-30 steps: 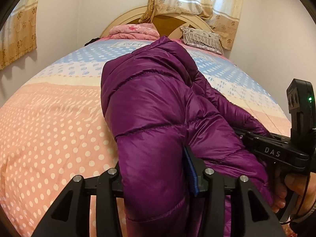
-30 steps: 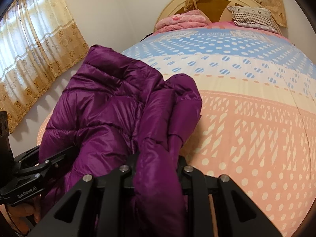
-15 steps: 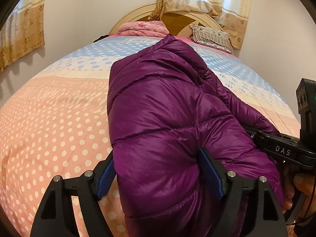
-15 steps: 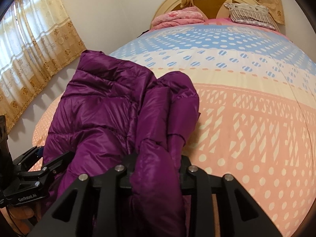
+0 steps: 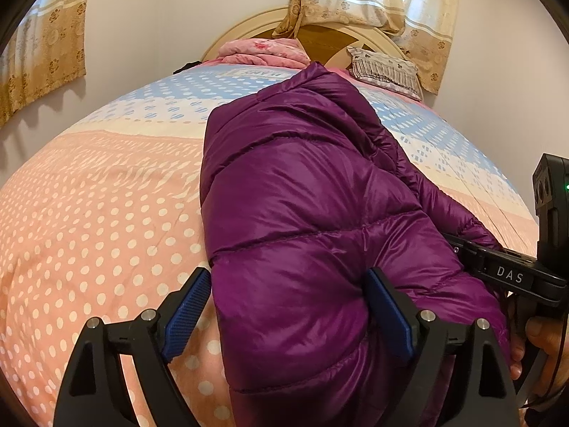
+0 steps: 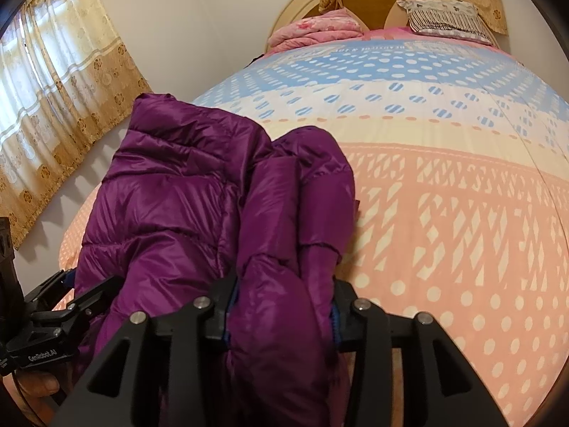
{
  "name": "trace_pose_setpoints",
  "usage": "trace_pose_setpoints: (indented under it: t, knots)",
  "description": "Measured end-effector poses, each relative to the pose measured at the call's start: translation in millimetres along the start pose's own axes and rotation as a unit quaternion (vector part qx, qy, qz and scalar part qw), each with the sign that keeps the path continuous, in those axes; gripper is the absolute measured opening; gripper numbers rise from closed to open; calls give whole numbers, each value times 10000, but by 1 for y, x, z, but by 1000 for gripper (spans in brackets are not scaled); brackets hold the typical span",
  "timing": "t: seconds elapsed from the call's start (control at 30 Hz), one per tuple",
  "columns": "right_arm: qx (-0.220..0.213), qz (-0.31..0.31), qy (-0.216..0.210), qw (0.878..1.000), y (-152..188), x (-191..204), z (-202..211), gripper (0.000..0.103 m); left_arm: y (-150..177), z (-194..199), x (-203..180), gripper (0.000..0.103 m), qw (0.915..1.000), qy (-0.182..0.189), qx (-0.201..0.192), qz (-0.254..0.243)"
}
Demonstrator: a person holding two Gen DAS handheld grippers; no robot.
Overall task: Fold large clothes
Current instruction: 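Lower the folded jacket onto the sheet and open both grippers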
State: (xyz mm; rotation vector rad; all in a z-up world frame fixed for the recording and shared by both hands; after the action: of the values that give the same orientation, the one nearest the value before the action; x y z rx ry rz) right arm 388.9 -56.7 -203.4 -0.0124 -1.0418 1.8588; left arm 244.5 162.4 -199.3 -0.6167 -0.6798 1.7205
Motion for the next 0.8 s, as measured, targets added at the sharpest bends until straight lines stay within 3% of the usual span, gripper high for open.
trace_pose_setpoints:
  t: [0.27,0.37,0.43,0.5,0.57,0.8]
  knots:
    - [89,36,180,9998,-2,0,-4,52,5,-2,2,90,9999,16,-48,148]
    - [76,145,310,9994,-5,4,0,53,3,6,2,90,9997,-169,-80,127]
    - [52,166,350,9992,-8,9,8,54,2,17,2,90,9993,-286,-206,103]
    - [-36,188,400,9990,-10,11,17,62,0,30,3,90,9989,-318,-323,119]
    - [-233,225,435,9985,-13,16,33,77,-4,45,6,90,9986,-302,-400,177]
    - [-757,655,566,9934,-5,56,100,78,-11,119,8,90,9943,-471,-952,57]
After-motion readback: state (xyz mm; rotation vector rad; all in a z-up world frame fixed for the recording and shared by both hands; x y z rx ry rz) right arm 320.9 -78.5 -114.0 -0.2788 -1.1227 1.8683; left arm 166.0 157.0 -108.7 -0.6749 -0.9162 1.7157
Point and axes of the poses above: each gripper's, at about its wrist camera, not at the fingertips, and z roughly against the way its jaws point, x to its left, y to its underside, the point moved 1 cm from there along -z, roughly the way its jaws point, and after that the axes turned 7 degrees about -y, right-handed, at the moved point
